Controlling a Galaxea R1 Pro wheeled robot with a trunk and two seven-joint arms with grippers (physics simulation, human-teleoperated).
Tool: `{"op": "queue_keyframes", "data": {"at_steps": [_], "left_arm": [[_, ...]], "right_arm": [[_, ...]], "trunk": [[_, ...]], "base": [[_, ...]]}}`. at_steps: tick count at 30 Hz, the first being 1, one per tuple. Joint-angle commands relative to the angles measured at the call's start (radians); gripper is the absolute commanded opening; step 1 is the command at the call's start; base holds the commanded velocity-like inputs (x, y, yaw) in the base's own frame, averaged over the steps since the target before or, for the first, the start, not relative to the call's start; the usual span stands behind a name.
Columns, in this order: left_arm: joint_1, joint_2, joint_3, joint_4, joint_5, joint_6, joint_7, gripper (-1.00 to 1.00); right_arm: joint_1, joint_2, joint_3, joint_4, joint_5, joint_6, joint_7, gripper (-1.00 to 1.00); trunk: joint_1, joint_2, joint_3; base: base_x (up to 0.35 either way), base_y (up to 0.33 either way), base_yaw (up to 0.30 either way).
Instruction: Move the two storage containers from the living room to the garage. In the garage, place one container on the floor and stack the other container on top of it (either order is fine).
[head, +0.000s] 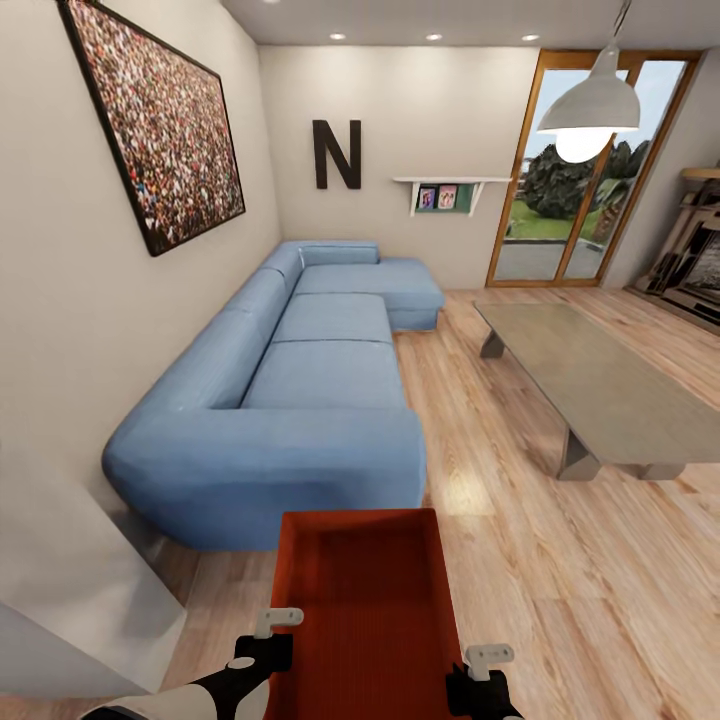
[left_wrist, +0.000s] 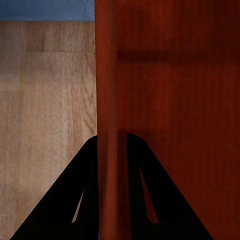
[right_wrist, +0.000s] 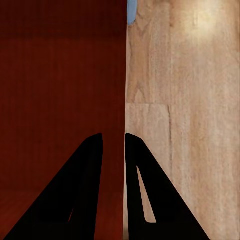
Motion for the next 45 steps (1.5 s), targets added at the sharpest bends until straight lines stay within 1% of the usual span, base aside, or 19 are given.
{"op": "queue_keyframes", "data": {"at_steps": [1, 45], "left_arm": [[-0.003, -0.002, 0.024, -0.005, -0.012, -0.004, -0.034, -1.00], [-0.003, -0.002, 0.023, -0.005, -0.011, -0.004, -0.034, -1.00]], "right_arm": [[0.001, 0.000, 0.014, 0.003, 0.050, -0.003, -0.004, -1.00], [0.001, 0.000, 0.014, 0.003, 0.049, -0.003, -0.004, -1.00]], "trunk": [[-0.004, 0.006, 0.002], [-0.173, 0.314, 0.140]], "base": [[0.000, 0.000, 0.000], [0.000, 0.000, 0.000]]}}
